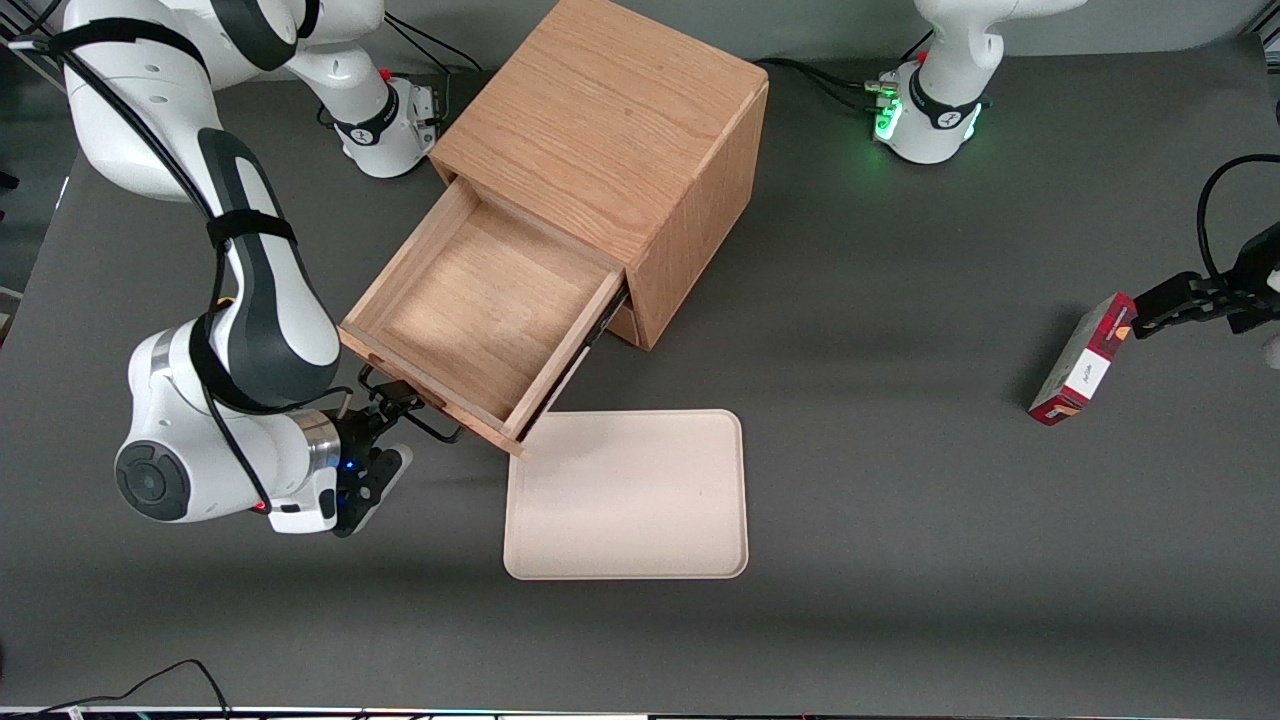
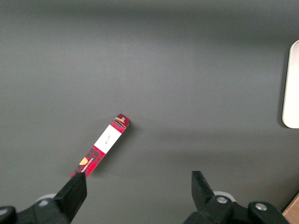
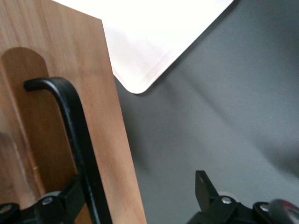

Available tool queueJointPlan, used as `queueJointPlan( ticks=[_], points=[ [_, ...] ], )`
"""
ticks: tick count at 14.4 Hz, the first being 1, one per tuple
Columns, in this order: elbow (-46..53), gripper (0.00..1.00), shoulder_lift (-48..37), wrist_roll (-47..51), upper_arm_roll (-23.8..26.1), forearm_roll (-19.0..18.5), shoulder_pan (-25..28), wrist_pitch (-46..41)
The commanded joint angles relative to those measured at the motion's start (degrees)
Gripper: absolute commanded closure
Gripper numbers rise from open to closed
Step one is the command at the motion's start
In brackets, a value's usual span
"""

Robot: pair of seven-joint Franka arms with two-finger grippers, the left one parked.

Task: Close top drawer
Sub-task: 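Press the right gripper against the drawer front near the handle, then push the drawer into the wooden cabinet with the right gripper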

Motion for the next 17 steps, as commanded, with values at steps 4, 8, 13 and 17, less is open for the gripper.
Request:
queueJointPlan(
  ticks=[4,8,13,17],
  points=[
    [-13.0,0.0,-9.0,3.2,0.4,2.9,0.0,4.9],
    [-19.5,0.0,-12.3,4.1,0.4,5.4,0.1,8.3],
    [-26.6,0.0,-16.1,5.1,0.4,7.4,0.4,11.3],
    [-28.8,0.0,-18.5,8.8,2.5,7.7,0.3,11.3]
  ],
)
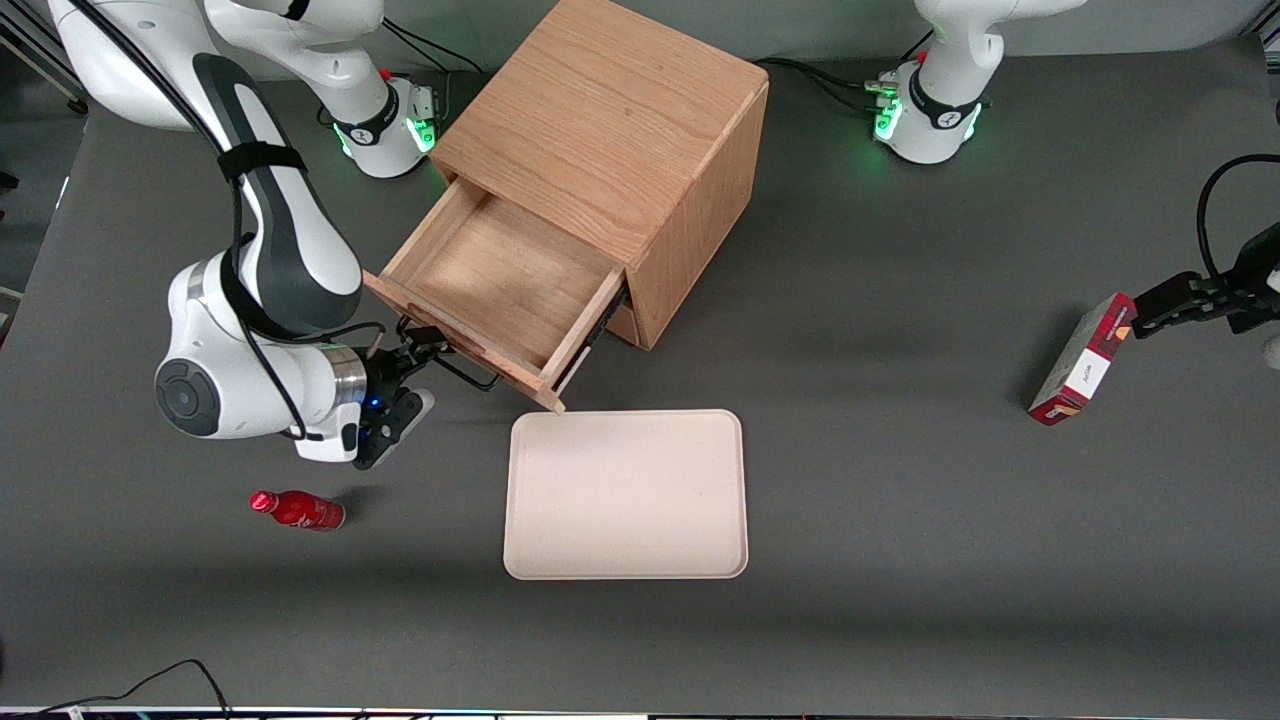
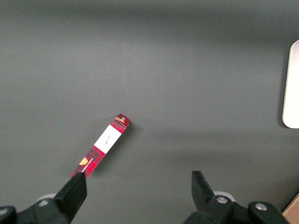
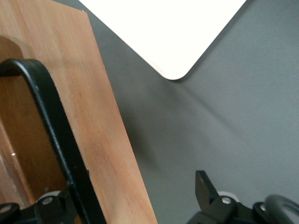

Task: Close top drawer
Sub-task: 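Push the drawer into the wooden cabinet with the right gripper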

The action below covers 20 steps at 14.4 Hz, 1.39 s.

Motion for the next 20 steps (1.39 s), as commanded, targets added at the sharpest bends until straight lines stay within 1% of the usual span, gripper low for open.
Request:
queueJointPlan(
  ticks=[1,5,11,16,20],
  points=[
    [-4.4,0.0,-4.4,3.1,1.3,1.5,0.1,1.1],
    [-6.5,0.0,-5.8,3.4,1.8,1.9,0.1,1.2],
    [-11.7,0.0,-9.9,3.8,2.2,4.6,0.2,2.1],
    [-16.3,0.0,-13.4,5.3,3.9,6.2,0.2,3.8],
    [-20.4,0.0,-15.9,7.7,6.3,7.9,0.2,6.7]
  ],
)
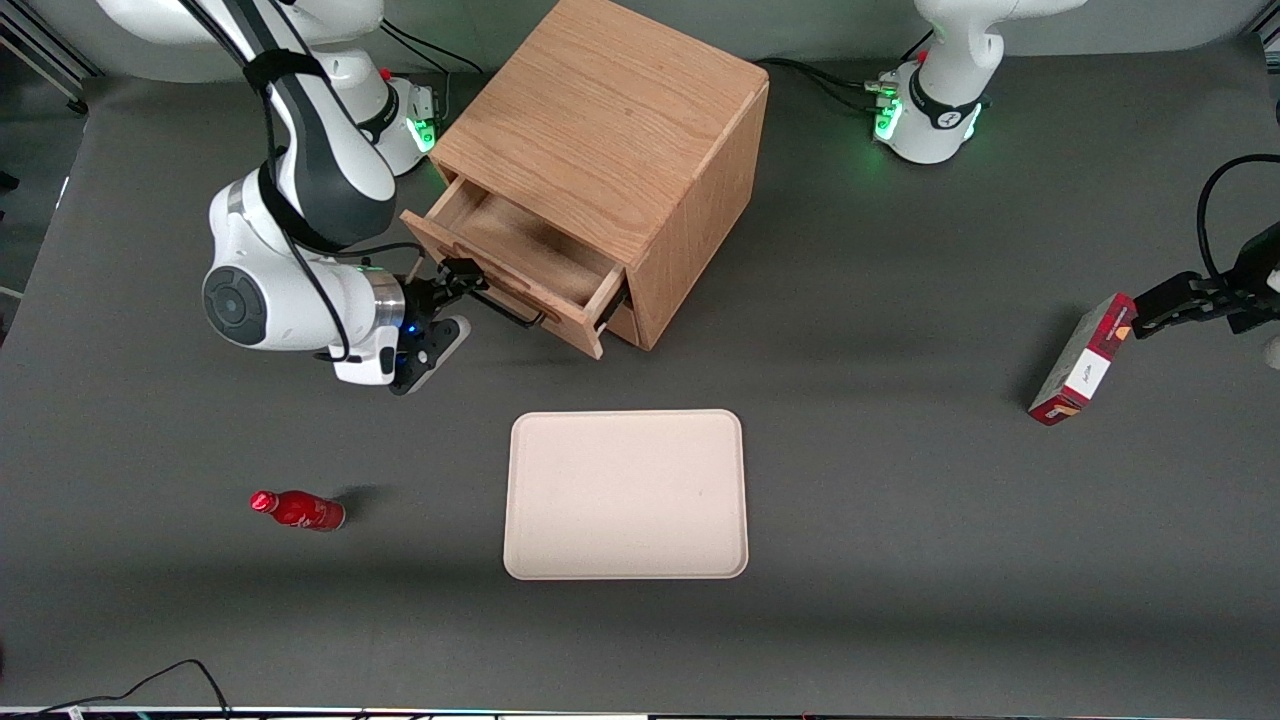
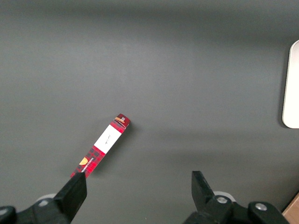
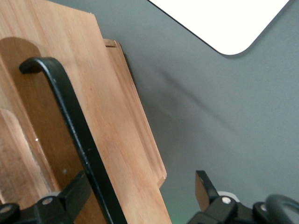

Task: Close top drawer
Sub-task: 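Push the drawer into the wooden cabinet with the right gripper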

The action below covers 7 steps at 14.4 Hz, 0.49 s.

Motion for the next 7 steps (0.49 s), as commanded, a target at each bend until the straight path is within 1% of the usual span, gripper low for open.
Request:
queueJointPlan(
  ticks=[1,4,7],
  points=[
    [-5.4,0.0,-4.2,2.7,2.4,2.4,-0.2,2.6],
    [-7.7,0.0,-5.9,3.9,3.4,4.4,-0.1,3.7],
    [-9.2,0.0,-6.8,5.5,4.6,4.5,-0.1,4.8]
  ],
)
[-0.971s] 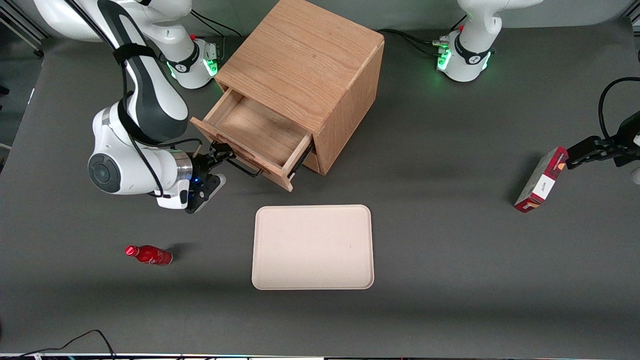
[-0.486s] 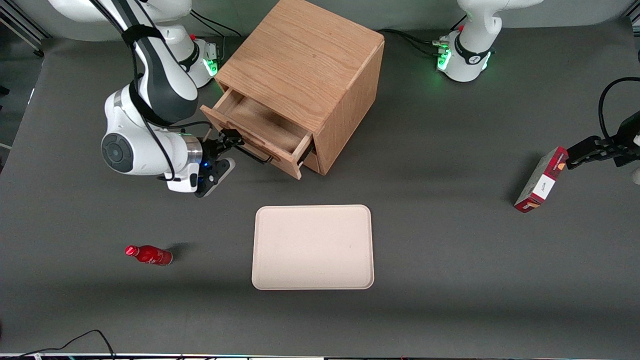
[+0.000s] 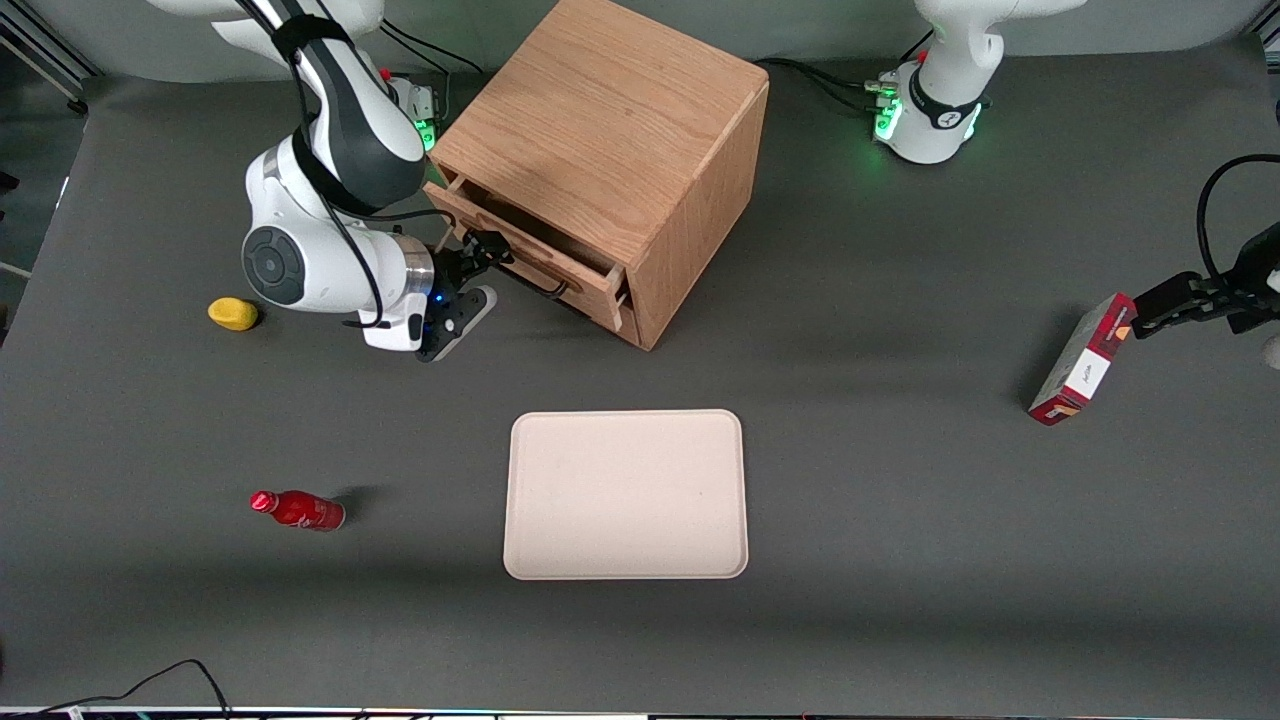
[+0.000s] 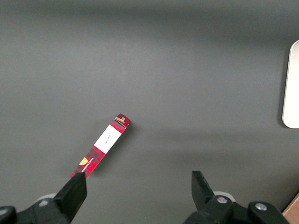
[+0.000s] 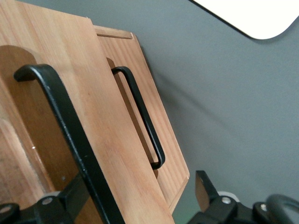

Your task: Close top drawer

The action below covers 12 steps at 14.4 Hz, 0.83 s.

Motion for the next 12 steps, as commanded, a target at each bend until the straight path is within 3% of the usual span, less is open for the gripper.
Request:
queueJointPlan(
  ticks=[1,12],
  points=[
    [-3.8,0.0,-3.1,3.3,2.5,2.2,-0.3,2.6],
    [-4.1,0.0,-4.3,5.9,4.5,3.9,-0.3,3.0]
  ],
)
